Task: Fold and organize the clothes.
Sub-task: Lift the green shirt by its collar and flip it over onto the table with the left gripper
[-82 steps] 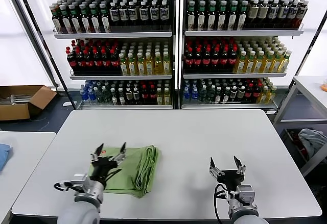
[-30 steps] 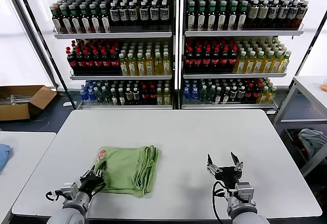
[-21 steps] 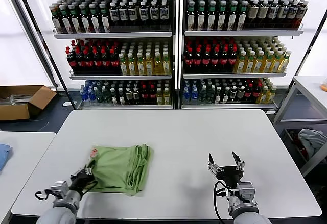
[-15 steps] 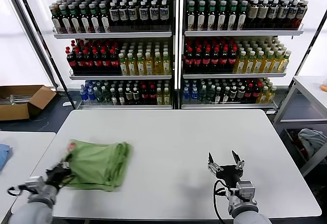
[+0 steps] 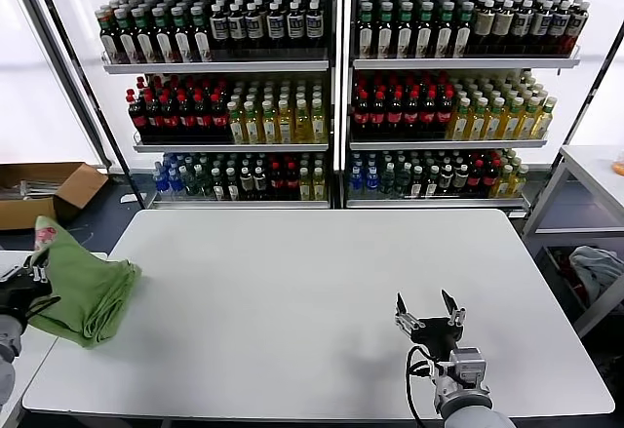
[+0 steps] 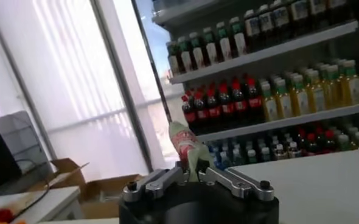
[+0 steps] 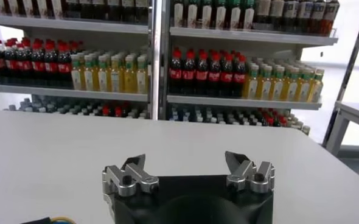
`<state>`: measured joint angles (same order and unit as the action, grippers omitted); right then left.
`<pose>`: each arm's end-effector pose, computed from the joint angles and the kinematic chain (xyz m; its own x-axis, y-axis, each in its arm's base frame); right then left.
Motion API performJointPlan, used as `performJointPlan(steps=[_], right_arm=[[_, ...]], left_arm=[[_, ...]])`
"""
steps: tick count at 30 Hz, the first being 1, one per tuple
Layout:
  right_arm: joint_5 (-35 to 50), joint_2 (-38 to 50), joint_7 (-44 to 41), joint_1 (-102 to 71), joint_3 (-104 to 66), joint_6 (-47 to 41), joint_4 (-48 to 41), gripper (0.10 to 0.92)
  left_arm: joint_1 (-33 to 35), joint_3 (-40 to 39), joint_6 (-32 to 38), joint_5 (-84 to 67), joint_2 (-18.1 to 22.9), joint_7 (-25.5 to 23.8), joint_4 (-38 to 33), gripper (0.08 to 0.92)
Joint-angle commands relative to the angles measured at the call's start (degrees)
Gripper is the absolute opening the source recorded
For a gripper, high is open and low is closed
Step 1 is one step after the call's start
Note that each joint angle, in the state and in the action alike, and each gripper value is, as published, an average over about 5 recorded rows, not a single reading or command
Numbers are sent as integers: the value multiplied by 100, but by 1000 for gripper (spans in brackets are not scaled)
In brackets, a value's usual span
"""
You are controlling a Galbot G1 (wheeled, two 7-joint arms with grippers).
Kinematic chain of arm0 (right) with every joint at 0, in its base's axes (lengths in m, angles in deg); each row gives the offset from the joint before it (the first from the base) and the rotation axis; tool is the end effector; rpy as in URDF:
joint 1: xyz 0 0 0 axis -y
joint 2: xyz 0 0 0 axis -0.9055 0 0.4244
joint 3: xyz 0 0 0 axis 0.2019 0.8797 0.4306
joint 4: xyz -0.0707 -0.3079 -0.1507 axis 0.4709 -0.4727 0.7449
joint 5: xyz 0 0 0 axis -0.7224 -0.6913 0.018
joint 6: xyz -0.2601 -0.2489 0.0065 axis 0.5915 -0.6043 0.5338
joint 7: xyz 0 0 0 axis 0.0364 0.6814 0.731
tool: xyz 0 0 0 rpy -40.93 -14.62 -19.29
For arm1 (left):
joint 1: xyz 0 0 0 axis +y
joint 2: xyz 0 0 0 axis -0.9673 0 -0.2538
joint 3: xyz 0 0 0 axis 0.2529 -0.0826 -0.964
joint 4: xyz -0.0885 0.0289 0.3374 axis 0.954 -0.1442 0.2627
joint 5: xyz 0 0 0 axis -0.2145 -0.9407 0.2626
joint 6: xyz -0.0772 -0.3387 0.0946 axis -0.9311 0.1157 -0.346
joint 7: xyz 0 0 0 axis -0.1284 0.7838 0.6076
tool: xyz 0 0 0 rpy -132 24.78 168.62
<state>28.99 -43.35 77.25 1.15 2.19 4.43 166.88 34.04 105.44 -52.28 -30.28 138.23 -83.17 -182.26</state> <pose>0.2054 -0.0033 -0.2547 -0.9614 0.0055 0.2752 -0.0179 0.9964 -0.0824 0.2604 0.2643 -0.2166 -0.9514 -0.2490 0.1811 -0.1932 0.9408 0.2785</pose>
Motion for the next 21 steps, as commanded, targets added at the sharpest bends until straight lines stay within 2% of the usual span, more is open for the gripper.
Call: performJointPlan(steps=[1, 6, 11, 16, 21], right_arm=[[-24, -34, 4, -260, -229, 60, 2, 823], [-60, -129, 3, -386, -399, 86, 1, 823], [-147, -233, -6, -522, -449, 138, -4, 823], [-211, -320, -6, -586, -458, 155, 35, 823], [-273, -378, -3, -540, -401, 134, 36, 823]], left_arm=[[-138, -2161, -348, 356, 1131, 477, -1329, 122], [-192, -3707, -670, 885, 2046, 919, -1710, 122], [-493, -4567, -730, 1682, 2748, 990, -1186, 122], [-799, -4654, -775, 1843, 2918, 993, -633, 122], [-835, -4647, -738, 1624, 2850, 962, -704, 122]])
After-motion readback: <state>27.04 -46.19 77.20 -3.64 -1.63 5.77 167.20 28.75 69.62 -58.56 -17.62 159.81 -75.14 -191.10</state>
